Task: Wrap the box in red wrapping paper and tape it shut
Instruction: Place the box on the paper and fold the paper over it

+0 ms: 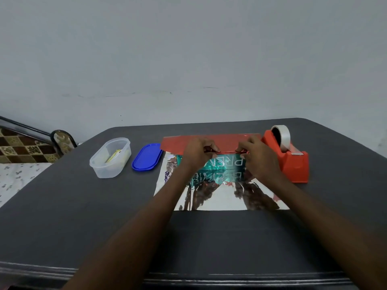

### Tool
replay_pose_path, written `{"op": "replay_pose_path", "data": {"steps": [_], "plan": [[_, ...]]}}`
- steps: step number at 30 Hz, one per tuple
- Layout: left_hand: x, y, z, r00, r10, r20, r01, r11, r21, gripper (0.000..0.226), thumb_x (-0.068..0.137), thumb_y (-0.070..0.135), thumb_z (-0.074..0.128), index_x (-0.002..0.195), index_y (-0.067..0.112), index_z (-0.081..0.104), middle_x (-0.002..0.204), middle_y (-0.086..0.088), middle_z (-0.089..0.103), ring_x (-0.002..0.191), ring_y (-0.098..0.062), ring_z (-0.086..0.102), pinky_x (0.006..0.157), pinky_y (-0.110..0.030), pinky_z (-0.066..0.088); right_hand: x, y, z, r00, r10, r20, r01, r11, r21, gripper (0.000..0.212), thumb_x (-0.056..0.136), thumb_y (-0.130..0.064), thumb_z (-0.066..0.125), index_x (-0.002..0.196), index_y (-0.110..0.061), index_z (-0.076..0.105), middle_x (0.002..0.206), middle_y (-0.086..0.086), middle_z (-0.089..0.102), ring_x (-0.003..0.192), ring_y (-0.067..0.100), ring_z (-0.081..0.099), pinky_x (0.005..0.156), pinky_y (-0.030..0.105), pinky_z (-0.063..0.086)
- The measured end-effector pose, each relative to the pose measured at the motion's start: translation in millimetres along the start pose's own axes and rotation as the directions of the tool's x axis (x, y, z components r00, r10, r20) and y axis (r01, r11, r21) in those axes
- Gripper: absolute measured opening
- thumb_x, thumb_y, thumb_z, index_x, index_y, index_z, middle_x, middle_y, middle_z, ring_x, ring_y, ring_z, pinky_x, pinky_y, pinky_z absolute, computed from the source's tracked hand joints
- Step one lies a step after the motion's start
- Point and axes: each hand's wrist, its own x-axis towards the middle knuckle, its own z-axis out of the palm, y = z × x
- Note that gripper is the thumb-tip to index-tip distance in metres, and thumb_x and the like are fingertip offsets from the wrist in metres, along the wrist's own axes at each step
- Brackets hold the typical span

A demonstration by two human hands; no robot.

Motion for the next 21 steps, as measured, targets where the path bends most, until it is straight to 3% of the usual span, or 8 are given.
{"op": "replay_pose_path", "data": {"steps": [4,7,11,14,17,21], "plan": [[2,2,-1,0.998,-0.061,0.024,0.062,0.997,-0.043,0.019,0.078,0.001,0.078,0.095,0.007,0.076,0.094,-0.004,0.075,0.076,-0.01,0.066,0.076,-0.02,0.056,-5,-5,-13,0.998,0.058,0.005,-0.057,0.997,-0.058,0.036,0.086,0.0,0.071,0.115,-0.021,0.075,0.11,0.004,0.065,0.093,0.022,0.062,0.072,0.033,0.053],[7,5,-8,0.988,-0.134,0.083,0.142,0.984,-0.11,0.023,0.076,0.001,0.08,0.098,0.003,0.074,0.096,-0.011,0.075,0.082,-0.019,0.07,0.08,-0.027,0.058,-12,-7,-30,0.997,0.071,-0.024,-0.072,0.994,-0.085,0.027,0.089,-0.004,0.067,0.11,-0.018,0.077,0.11,0.006,0.068,0.095,0.025,0.065,0.078,0.036,0.055],[14,16,-15,0.991,-0.074,0.111,0.082,0.994,-0.068,0.019,0.081,0.003,0.077,0.099,0.004,0.074,0.095,-0.009,0.075,0.072,-0.006,0.065,0.063,-0.003,0.048,-18,-3,-61,0.979,0.112,-0.169,-0.123,0.991,-0.058,0.015,0.091,-0.013,0.061,0.09,-0.012,0.076,0.091,0.006,0.07,0.082,0.027,0.066,0.069,0.033,0.05],[21,42,-5,0.988,0.008,0.157,-0.008,1.0,-0.003,0.021,0.082,0.014,0.078,0.102,0.008,0.073,0.097,-0.007,0.074,0.079,-0.011,0.065,0.071,-0.015,0.053,-17,13,-85,0.959,0.182,-0.217,-0.208,0.973,-0.104,0.019,0.091,-0.021,0.06,0.078,-0.012,0.071,0.075,0.007,0.067,0.073,0.03,0.063,0.059,0.032,0.042],[25,77,19,0.964,0.077,0.254,-0.077,0.997,-0.007,0.047,0.078,0.031,0.082,0.118,0.011,0.067,0.112,-0.009,0.069,0.097,-0.018,0.064,0.089,-0.035,0.054,-16,34,-103,0.92,0.351,-0.175,-0.377,0.914,-0.152,0.021,0.09,-0.023,0.062,0.073,-0.011,0.067,0.069,0.007,0.061,0.073,0.034,0.062,0.059,0.03,0.036],[31,119,57,0.919,0.174,0.354,-0.222,0.97,0.1,0.104,0.069,0.054,0.082,0.152,0.019,0.029,0.151,-0.012,0.037,0.137,-0.028,0.036,0.111,-0.039,0.033,-20,57,-112,0.86,0.507,-0.057,-0.511,0.853,-0.109,0.022,0.085,-0.024,0.068,0.066,-0.012,0.066,0.065,0.009,0.064,0.071,0.032,0.064,0.059,0.027,0.037]]}}
